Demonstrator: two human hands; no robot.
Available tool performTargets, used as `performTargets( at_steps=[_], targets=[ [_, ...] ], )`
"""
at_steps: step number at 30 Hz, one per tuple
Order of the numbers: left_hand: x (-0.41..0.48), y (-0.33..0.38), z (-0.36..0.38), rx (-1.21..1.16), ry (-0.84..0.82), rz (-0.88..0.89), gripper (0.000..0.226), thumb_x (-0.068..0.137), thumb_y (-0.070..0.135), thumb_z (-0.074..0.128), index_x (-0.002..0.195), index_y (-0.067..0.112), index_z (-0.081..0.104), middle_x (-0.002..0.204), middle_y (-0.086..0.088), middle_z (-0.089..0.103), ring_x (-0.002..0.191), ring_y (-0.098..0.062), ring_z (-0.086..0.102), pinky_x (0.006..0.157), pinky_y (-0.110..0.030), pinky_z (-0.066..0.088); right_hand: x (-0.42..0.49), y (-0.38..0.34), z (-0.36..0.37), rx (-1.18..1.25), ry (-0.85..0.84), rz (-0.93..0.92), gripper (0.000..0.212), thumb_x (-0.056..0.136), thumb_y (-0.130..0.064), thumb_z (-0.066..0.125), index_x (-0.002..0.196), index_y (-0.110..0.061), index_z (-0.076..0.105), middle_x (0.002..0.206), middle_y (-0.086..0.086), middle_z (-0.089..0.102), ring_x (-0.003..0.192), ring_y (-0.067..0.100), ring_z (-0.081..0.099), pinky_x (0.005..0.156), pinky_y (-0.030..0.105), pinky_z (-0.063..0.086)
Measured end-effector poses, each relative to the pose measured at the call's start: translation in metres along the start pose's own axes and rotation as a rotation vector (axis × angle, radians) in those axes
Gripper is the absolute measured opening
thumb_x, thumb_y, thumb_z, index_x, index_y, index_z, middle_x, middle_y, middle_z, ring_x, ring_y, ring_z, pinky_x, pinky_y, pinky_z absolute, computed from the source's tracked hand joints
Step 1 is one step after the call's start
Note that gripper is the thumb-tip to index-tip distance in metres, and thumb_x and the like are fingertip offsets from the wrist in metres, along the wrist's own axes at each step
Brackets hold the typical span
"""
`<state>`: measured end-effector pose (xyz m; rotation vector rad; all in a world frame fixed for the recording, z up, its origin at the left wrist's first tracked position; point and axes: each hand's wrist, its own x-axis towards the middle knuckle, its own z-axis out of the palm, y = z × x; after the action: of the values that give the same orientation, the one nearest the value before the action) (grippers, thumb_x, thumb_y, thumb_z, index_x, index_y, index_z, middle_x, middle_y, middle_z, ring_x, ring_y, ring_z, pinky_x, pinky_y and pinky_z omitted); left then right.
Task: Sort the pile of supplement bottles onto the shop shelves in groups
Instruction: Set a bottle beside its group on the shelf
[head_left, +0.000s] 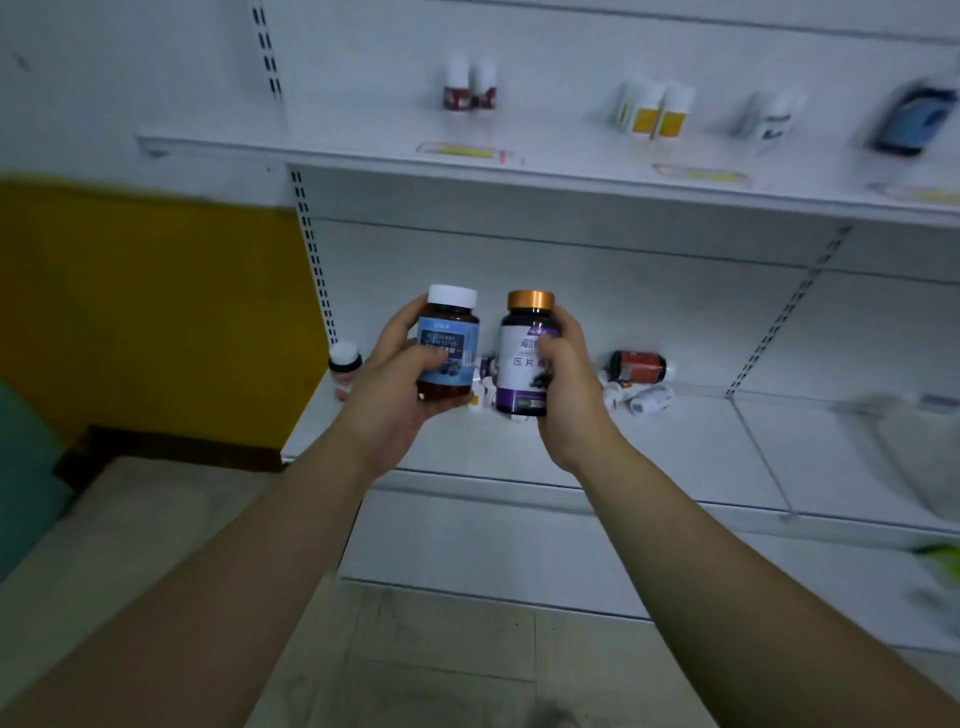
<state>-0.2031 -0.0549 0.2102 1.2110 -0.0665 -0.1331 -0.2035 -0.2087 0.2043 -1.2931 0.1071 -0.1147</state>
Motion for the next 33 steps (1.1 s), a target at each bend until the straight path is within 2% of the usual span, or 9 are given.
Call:
performTargets(
  at_steps=[2,5,8,13,19,22,25,29,33],
  targets=[
    [-0.011,0.016,0.021,-0.002,-0.041,0.044,0.056,0.091,-0.006,0.037,0.132,0.032,0.045,0.114,-0.007,0.062,0.098,-0.030,0.064,0.082,-0.045,0.055,-0.014,-0.028,-0.007,0.009,-0.037,-0.095,0.042,0.087,-0.014,0.043,0.120,-0.038,0.050,0.112,0.011,0.063,0.095,0.029,0.064,0.081,0.050,0.055],
    [-0.026,0.036,0.059,-0.011,-0.102,0.095,0.055,0.091,-0.006,0.035,0.129,0.032,0.046,0.108,-0.006,0.063,0.095,-0.027,0.064,0.083,-0.044,0.054,-0.031,-0.066,-0.025,0.005,-0.015,-0.217,0.042,0.095,-0.005,0.037,0.130,-0.024,0.048,0.091,0.000,0.063,0.071,0.009,0.064,0.063,0.032,0.055],
    [-0.037,0.047,0.103,-0.018,-0.185,0.133,0.053,0.091,-0.008,0.032,0.123,0.032,0.048,0.110,-0.006,0.062,0.100,-0.028,0.061,0.087,-0.047,0.051,-0.049,-0.100,-0.049,0.025,-0.015,-0.295,0.041,0.095,-0.003,0.036,0.131,-0.017,0.047,0.085,-0.001,0.062,0.065,0.005,0.061,0.058,0.025,0.051],
    [-0.051,0.044,0.202,-0.038,-0.326,0.171,0.060,0.089,-0.012,0.029,0.128,0.031,0.045,0.115,-0.008,0.059,0.099,-0.028,0.059,0.082,-0.045,0.052,-0.076,-0.150,-0.127,-0.009,0.093,-0.383,0.039,0.096,-0.004,0.037,0.128,-0.023,0.048,0.092,0.001,0.063,0.076,0.013,0.059,0.066,0.029,0.050],
    [-0.071,0.012,0.337,-0.022,-0.462,0.181,0.060,0.087,-0.013,0.030,0.117,0.035,0.050,0.109,-0.009,0.059,0.094,-0.026,0.058,0.083,-0.046,0.052,-0.112,-0.207,-0.253,-0.086,0.287,-0.439,0.026,0.100,-0.016,0.039,0.120,-0.030,0.049,0.094,0.001,0.062,0.080,0.015,0.059,0.067,0.030,0.050],
    [-0.074,-0.010,0.399,0.030,-0.532,0.183,0.064,0.084,-0.016,0.037,0.117,0.037,0.049,0.116,-0.012,0.055,0.098,-0.028,0.059,0.085,-0.045,0.052,-0.125,-0.231,-0.311,-0.199,0.390,-0.468,0.019,0.099,-0.024,0.045,0.115,-0.033,0.047,0.098,0.003,0.060,0.084,0.016,0.059,0.064,0.030,0.049],
    [-0.071,-0.029,0.453,0.094,-0.548,0.186,0.069,0.082,-0.018,0.043,0.127,0.035,0.042,0.117,-0.011,0.054,0.102,-0.029,0.059,0.084,-0.041,0.055,-0.133,-0.250,-0.362,-0.318,0.479,-0.486,0.024,0.096,-0.028,0.050,0.119,-0.033,0.047,0.108,0.004,0.058,0.093,0.018,0.058,0.067,0.030,0.048],
    [-0.062,-0.045,0.504,0.125,-0.571,0.173,0.070,0.082,-0.017,0.046,0.127,0.037,0.041,0.115,-0.011,0.053,0.105,-0.031,0.058,0.082,-0.040,0.056,-0.138,-0.273,-0.412,-0.372,0.528,-0.471,0.027,0.097,-0.029,0.049,0.123,-0.030,0.046,0.101,0.000,0.059,0.087,0.015,0.058,0.060,0.025,0.046],
    [-0.044,-0.054,0.535,0.128,-0.572,0.169,0.068,0.083,-0.015,0.048,0.128,0.035,0.042,0.112,-0.011,0.054,0.100,-0.030,0.058,0.083,-0.041,0.056,-0.124,-0.286,-0.445,-0.356,0.553,-0.443,0.022,0.096,-0.031,0.049,0.118,-0.034,0.045,0.106,0.003,0.060,0.093,0.021,0.060,0.069,0.034,0.052]
  ],
)
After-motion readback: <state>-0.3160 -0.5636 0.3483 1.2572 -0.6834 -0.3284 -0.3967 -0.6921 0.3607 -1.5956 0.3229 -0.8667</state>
